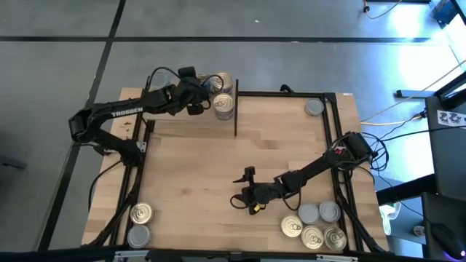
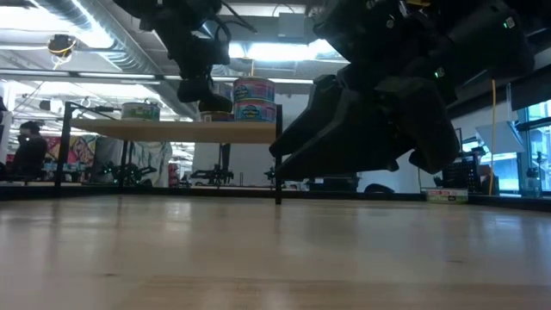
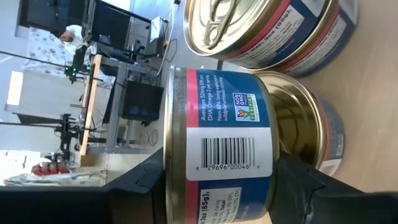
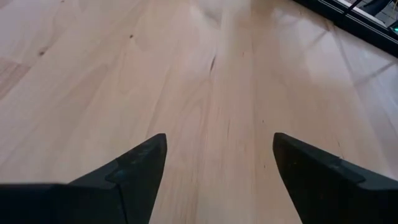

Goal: Stack canned seafood by type on shelf
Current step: Stack the blue tuna can on top of the blue tuna can on the shelf

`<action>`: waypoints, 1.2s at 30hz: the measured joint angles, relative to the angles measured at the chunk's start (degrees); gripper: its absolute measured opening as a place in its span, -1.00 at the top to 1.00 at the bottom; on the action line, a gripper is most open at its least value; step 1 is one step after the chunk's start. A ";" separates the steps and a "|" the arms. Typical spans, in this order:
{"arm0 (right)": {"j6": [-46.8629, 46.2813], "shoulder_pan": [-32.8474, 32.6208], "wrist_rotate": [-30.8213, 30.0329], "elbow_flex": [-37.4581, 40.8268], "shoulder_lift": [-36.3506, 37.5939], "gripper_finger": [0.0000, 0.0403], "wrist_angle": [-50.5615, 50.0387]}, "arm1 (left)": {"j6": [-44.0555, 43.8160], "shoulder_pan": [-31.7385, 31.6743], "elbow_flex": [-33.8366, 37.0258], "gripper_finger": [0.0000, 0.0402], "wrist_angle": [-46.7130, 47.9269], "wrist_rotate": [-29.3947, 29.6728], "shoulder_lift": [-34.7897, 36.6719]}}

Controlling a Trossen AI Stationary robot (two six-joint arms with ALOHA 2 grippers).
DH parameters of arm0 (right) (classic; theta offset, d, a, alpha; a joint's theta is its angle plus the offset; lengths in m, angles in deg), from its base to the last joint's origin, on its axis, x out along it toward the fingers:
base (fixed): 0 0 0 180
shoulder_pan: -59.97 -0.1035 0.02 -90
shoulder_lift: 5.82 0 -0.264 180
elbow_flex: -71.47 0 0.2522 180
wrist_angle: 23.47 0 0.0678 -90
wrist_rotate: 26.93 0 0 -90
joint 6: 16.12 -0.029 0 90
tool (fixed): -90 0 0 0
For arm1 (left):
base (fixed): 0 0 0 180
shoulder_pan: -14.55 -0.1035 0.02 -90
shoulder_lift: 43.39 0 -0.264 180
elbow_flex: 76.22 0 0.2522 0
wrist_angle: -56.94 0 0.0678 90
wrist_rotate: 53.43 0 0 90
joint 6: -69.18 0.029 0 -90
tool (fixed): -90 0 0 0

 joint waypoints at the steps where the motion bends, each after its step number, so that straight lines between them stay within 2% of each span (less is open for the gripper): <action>1: 0.00 0.00 -0.01 0.00 0.00 -0.46 -0.01 | -0.01 0.04 0.00 0.09 -0.04 0.00 0.00; 4: 0.00 0.00 -0.02 0.00 0.00 -0.46 0.00 | -1.47 0.04 0.00 0.04 -0.05 -0.02 0.00; 9: 0.00 0.00 -0.02 0.00 0.00 -0.46 0.04 | -3.84 0.23 0.00 -0.28 0.04 -0.03 0.00; 13: 0.00 0.00 -0.04 0.00 0.00 -0.46 0.04 | -4.87 0.93 0.00 -0.40 0.14 -0.20 0.00; 27: 0.00 0.00 -0.52 -0.02 0.00 -0.46 0.17 | -8.76 1.72 0.00 -0.42 2.15 -8.65 1.23; 36: -0.01 0.00 -0.50 -0.04 0.00 -0.46 0.42 | -7.42 1.04 -0.11 -0.42 -0.10 -9.07 2.26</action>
